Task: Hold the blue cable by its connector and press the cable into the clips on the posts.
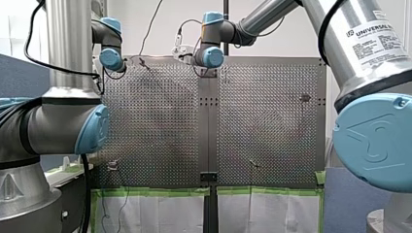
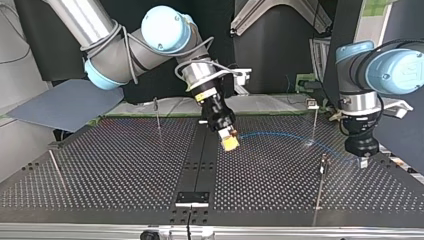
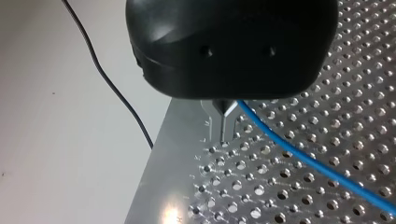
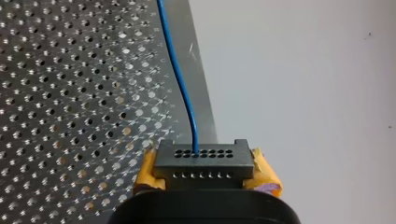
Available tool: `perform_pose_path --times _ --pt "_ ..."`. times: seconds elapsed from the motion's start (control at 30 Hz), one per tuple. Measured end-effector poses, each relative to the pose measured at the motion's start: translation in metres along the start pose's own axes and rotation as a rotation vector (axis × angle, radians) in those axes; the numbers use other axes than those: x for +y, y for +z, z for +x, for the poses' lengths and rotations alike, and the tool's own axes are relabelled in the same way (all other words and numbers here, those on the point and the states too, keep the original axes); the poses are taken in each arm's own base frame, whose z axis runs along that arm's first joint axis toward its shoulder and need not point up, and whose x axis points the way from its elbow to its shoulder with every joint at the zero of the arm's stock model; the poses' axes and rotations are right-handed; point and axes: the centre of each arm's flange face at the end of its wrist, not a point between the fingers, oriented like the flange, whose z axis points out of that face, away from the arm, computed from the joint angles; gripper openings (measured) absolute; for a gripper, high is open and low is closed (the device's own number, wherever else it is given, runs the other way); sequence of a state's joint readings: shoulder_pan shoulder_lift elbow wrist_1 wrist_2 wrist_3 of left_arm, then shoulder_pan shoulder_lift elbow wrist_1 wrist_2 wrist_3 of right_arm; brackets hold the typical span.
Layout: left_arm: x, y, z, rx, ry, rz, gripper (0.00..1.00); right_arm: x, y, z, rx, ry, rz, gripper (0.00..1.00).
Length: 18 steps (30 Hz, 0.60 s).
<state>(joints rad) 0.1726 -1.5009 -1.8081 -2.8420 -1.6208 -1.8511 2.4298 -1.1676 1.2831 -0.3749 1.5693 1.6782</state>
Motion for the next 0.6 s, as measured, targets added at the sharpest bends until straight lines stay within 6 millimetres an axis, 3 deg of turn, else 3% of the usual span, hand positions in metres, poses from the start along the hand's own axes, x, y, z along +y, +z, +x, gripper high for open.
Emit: perform_pose_path --times 0.43,0.6 --pt "-0.012 -0.002 0.001 -0.004 0.007 0.047 0.00 0.016 -0.002 -0.005 -0.022 -0.007 -0.070 0.00" --pt "-0.014 -0.002 0.003 0.000 0.005 0.053 0.00 0.026 -0.004 -0.016 -0.041 -0.011 -0.090 0.00"
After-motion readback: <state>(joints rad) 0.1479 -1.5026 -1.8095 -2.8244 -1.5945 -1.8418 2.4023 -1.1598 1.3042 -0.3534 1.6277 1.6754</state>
